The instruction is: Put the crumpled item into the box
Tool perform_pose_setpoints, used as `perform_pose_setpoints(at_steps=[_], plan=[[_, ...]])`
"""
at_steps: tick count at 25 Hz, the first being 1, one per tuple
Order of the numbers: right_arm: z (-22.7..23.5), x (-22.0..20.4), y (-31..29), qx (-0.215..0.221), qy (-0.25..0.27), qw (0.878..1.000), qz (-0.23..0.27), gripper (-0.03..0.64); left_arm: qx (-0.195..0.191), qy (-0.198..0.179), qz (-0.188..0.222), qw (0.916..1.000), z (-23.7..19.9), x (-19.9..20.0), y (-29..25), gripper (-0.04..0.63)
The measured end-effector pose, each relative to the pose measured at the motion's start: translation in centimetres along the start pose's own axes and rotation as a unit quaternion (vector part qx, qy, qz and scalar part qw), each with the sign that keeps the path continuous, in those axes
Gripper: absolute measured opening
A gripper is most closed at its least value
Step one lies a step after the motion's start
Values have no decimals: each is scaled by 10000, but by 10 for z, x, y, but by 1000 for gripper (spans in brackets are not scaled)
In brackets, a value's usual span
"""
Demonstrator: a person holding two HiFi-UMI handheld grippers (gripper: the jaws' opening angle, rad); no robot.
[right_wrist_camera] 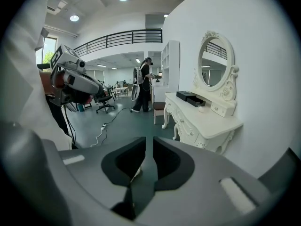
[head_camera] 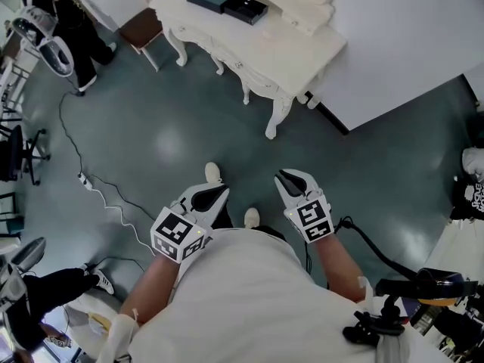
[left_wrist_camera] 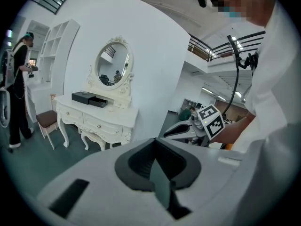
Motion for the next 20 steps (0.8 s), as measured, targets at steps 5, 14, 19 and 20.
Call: perform_pose_setpoints(at_steps=[5, 14, 19, 20], plan=[[39, 26, -38, -252, -88, 9996, -78, 52, -390, -147, 85, 9991, -58, 34, -41, 3], [102, 120, -124, -866, -194, 9958, -224, 51, -967, -490, 161, 9940, -187, 120, -67, 13], [133, 166, -181, -1160, -236, 9929, -139, 51, -940, -390, -5, 9948, -270, 134, -63, 2], [139, 172, -189, -1212, -235, 9922, -155, 51, -913, -359, -20, 9952, -282, 135, -63, 2]])
Point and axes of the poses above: the fingertips, and each gripper's own axes: y backward along the fingers, z to its right, x out of its top, the point moved 8 cm from there along y, backward along the fingers, and after that the axes turned 5 degrees about x, right-handed, at the moved point
